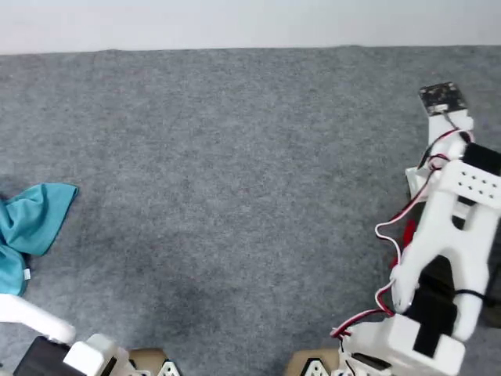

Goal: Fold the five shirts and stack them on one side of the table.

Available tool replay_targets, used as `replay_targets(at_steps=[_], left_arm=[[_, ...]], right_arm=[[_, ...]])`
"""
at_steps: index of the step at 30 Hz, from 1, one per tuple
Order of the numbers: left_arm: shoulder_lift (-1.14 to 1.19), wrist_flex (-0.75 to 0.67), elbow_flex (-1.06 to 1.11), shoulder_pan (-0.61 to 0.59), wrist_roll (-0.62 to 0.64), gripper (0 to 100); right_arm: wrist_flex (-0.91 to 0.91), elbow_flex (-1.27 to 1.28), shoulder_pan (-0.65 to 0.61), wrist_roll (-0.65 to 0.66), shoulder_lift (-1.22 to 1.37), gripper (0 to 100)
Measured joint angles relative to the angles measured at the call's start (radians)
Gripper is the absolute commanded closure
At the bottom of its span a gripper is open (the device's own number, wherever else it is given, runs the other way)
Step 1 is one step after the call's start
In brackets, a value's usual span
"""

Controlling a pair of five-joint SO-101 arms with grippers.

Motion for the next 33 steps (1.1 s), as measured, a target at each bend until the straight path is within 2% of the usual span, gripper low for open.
replay_targets(at_steps=[10, 21, 23, 28, 33], left_arm=[[0.0, 0.0, 0.0, 0.0, -0.002, 97], [0.0, 0.0, 0.0, 0.0, -0.002, 97], [0.0, 0.0, 0.0, 0.0, -0.002, 97], [0.0, 0.0, 0.0, 0.0, -0.002, 97], [0.0, 0.0, 0.0, 0.0, -0.002, 97]], right_arm=[[-0.031, 0.0, -0.058, 0.0, 0.146, 77.2], [-0.129, 0.0, -0.06, 0.0, 0.258, 77.6], [-0.152, 0.0, -0.057, 0.0, 0.275, 80.2], [-0.178, 0.0, -0.035, 0.066, 0.284, 96.1], [-0.178, 0.0, -0.026, 0.169, 0.284, 98.4]])
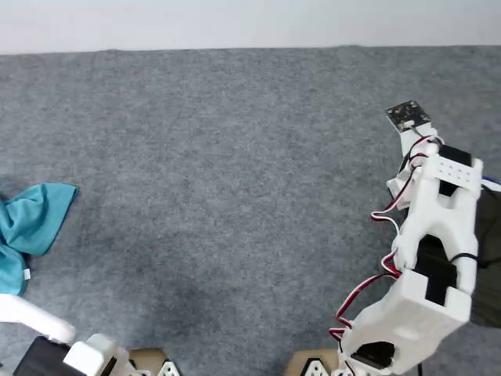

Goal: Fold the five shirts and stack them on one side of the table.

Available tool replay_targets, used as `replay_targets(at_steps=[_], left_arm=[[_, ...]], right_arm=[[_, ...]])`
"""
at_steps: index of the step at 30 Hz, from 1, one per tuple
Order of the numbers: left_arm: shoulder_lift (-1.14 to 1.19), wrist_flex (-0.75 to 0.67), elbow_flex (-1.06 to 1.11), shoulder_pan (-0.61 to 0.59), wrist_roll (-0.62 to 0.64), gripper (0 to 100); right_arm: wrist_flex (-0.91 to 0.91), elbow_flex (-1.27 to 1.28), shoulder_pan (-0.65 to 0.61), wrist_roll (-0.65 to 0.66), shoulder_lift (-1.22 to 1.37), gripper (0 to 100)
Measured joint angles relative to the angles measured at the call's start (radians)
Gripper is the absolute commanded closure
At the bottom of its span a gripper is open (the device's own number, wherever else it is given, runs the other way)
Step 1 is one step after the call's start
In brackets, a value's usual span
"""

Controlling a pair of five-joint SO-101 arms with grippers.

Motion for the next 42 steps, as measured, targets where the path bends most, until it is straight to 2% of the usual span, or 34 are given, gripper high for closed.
replay_targets(at_steps=[11, 16, 23, 26, 30, 42], left_arm=[[0.0, 0.0, 0.0, 0.0, 0.0, 97], [0.0, 0.0, 0.0, 0.0, 0.0, 97], [0.0, 0.0, 0.034, 0.0, 0.0, 97], [0.0, 0.0, 0.038, 0.0, 0.0, 97], [0.0, 0.0, 0.038, 0.002, 0.0, 97], [0.0, 0.063, 0.04, 0.206, 0.014, 97]], right_arm=[[0.0, -0.077, 0.069, 0.068, 0.002, 98.7], [0.066, -0.078, 0.046, 0.072, 0.002, 93.0], [0.193, -0.078, -0.1, -0.133, 0.002, 92.2], [0.195, -0.078, -0.133, -0.161, 0.003, 90.2], [0.17, -0.078, -0.132, -0.167, 0.008, 81.3], [0.186, -0.161, -0.11, -0.167, 0.015, 79.9]])
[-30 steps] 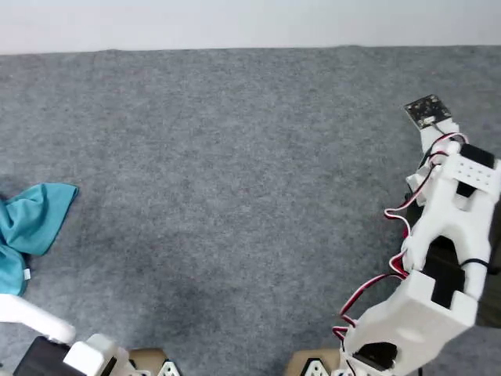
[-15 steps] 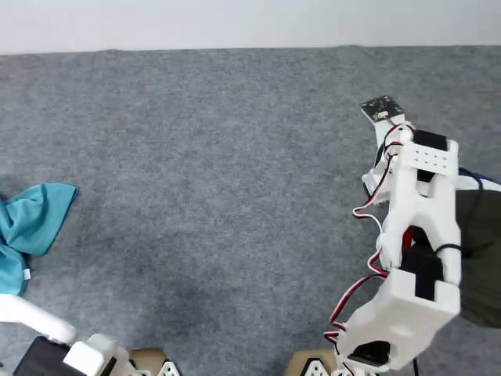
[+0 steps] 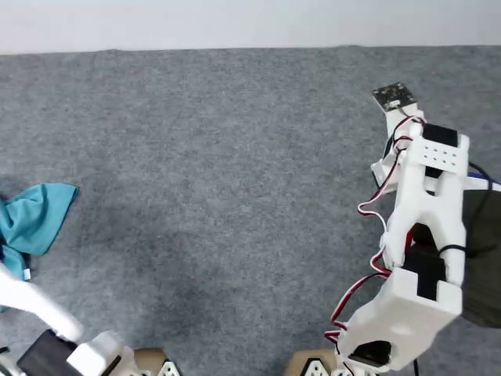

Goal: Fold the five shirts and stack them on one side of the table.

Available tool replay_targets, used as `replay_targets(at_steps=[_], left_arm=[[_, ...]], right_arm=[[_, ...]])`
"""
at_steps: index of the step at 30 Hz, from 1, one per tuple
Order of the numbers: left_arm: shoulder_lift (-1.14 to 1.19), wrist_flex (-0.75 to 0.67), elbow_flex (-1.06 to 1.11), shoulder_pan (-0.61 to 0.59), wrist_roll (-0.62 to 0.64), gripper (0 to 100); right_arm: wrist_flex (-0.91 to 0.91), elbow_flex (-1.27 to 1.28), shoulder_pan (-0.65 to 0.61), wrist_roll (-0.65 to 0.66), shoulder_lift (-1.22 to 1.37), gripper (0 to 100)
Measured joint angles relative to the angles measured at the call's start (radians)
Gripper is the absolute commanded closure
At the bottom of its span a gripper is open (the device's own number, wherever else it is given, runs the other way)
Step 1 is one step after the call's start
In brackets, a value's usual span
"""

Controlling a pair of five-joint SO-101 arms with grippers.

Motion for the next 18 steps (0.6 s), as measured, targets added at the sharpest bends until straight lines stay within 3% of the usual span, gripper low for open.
replay_targets(at_steps=[18], left_arm=[[0.0, 0.002, 0.0, 0.025, 0.02, 97]], right_arm=[[-0.04, -0.009, 0.08, 0.089, 0.095, 80.0]])
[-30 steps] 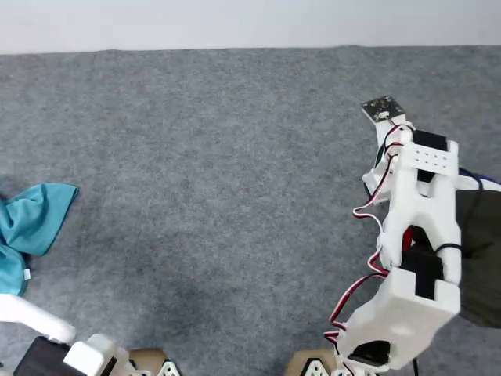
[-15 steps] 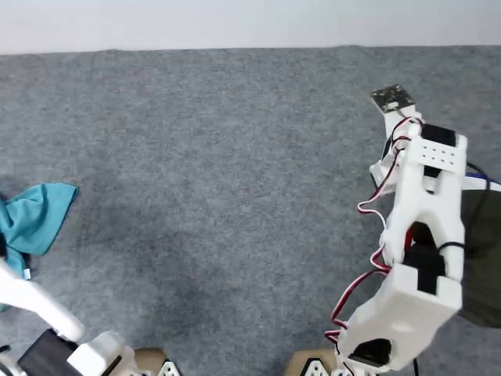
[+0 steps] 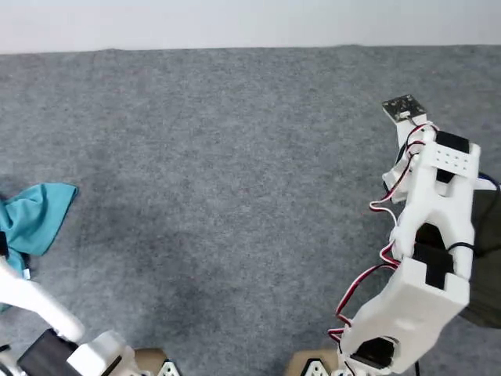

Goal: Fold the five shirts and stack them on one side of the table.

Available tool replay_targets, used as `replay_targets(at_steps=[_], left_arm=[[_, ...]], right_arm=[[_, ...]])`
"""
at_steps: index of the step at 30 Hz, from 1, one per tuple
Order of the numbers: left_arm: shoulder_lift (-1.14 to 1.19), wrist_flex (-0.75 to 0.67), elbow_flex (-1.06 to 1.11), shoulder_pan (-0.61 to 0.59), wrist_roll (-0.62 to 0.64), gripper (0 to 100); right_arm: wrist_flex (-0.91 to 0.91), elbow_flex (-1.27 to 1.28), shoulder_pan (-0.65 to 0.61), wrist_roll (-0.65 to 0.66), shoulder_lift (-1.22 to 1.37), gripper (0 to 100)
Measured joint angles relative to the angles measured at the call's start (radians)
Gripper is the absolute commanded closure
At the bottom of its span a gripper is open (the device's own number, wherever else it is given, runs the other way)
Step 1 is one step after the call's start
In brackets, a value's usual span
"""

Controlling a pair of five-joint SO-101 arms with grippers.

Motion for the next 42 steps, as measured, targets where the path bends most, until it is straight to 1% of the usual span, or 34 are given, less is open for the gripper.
replay_targets(at_steps=[4, 10, 15, 22, 28, 33, 37, 42], left_arm=[[0.0, 0.0, 0.0, 0.0, 0.0, 97], [0.0, 0.003, 0.0, 0.0, 0.0, 97], [0.0, 0.003, 0.0, 0.0, 0.003, 97], [0.0, 0.003, 0.0, 0.0, 0.006, 97], [0.0, 0.003, 0.0, 0.0, 0.006, 97], [0.0, 0.003, 0.0, 0.0, 0.006, 97], [0.0, 0.003, 0.0, 0.005, 0.006, 97], [0.0, 0.003, 0.0, 0.046, 0.006, 97]], right_arm=[[-0.034, 0.0, 0.023, 0.008, 0.057, 80.8], [-0.046, -0.035, 0.064, 0.078, 0.1, 94.6], [-0.044, -0.083, 0.084, 0.114, 0.106, 98.8], [-0.038, -0.094, 0.092, 0.175, 0.106, 98.8], [0.04, -0.189, 0.135, 0.219, 0.106, 98.8], [0.049, -0.219, 0.18, 0.259, 0.058, 98.8], [0.021, -0.219, 0.196, 0.265, 0.034, 98.8], [-0.052, -0.219, 0.201, 0.265, 0.031, 98.8]])
